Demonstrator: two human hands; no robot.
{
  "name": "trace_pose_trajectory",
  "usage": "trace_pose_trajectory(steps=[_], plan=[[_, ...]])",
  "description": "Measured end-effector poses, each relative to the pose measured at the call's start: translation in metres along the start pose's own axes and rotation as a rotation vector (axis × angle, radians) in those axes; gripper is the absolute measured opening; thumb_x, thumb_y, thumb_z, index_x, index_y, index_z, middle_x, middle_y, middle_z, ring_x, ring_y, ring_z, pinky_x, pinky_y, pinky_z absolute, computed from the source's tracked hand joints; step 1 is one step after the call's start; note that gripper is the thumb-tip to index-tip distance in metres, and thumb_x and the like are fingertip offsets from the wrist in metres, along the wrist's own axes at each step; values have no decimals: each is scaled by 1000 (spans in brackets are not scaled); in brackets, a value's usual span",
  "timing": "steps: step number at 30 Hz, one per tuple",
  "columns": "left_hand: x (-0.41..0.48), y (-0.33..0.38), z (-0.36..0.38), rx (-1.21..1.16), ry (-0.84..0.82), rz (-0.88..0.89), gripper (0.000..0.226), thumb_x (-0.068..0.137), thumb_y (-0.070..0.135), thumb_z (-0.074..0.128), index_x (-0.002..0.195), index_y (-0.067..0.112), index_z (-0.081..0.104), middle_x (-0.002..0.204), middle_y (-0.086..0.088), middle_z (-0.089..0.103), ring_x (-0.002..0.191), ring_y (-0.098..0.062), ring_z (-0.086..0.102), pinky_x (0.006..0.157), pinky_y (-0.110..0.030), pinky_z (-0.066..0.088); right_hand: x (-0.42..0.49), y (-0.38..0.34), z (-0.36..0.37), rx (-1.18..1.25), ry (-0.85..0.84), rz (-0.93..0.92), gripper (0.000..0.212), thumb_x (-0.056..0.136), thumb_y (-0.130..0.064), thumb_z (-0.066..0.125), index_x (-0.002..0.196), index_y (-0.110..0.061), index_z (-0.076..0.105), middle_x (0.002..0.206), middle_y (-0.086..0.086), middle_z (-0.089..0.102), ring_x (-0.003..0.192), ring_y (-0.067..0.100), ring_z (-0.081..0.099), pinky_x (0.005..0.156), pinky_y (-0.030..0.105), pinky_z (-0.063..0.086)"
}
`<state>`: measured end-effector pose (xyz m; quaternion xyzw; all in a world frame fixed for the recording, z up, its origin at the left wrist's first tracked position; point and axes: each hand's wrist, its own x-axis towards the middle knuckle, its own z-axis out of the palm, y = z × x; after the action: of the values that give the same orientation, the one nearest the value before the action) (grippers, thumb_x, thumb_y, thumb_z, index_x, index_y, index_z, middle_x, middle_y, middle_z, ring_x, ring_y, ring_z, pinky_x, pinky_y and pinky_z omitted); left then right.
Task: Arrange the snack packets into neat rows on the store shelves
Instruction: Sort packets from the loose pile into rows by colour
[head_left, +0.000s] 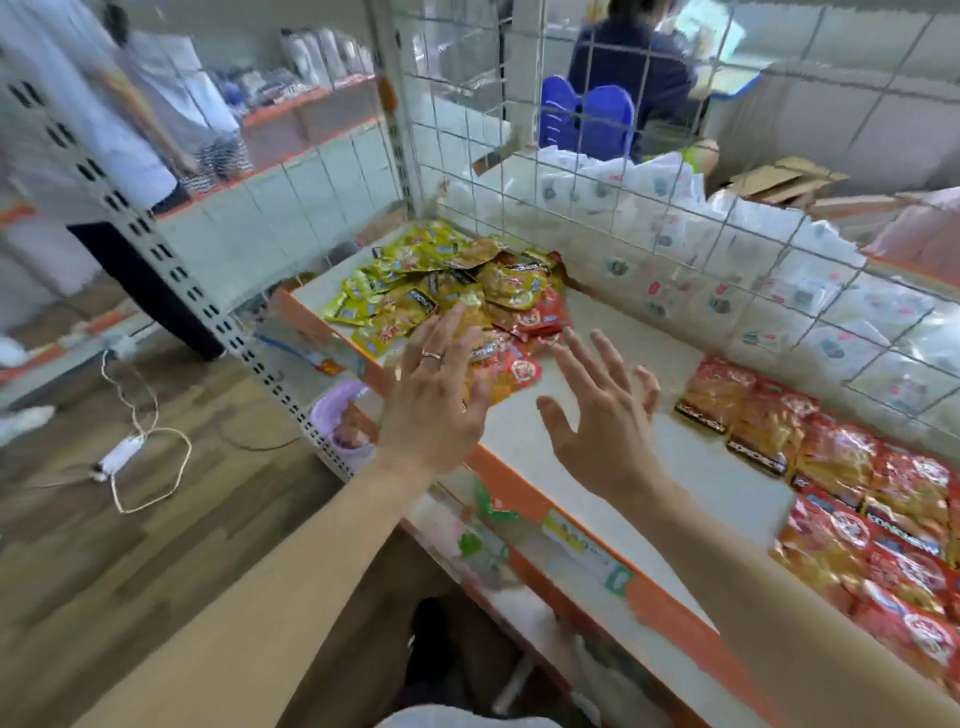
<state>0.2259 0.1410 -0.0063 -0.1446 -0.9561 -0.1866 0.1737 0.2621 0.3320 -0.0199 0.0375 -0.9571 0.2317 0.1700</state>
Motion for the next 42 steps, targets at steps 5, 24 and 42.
trace_pose_trajectory(steps=[5, 24, 42], plan=[[7, -44, -3, -9, -95, -140, 60, 93, 47, 37, 148, 23, 43, 164, 7, 26, 150, -22, 22, 114, -49, 21, 21, -21, 27, -28, -45, 33, 58, 91, -45, 47, 146, -26, 47, 159, -5, 35, 150, 17, 22, 113, 59, 18], [120, -65, 51, 250, -380, -3, 73, 94, 70, 33, 140, 13, 39, 138, -18, 51, 128, -35, 46, 101, -46, 34, 85, -70, 74, -140, -351, 859, 93, 74, -72, 69, 133, -6, 41, 131, 13, 43, 129, 29, 39, 105, 36, 36], [118, -94, 45, -726, -330, -148, 57, 93, 12, 63, 142, 22, 37, 108, -6, 57, 102, -26, 51, 88, -41, 41, 47, -85, 50, 657, 300, 986, 44, 80, -10, 81, 112, -17, 52, 99, -3, 71, 94, 12, 70, 78, 22, 58]])
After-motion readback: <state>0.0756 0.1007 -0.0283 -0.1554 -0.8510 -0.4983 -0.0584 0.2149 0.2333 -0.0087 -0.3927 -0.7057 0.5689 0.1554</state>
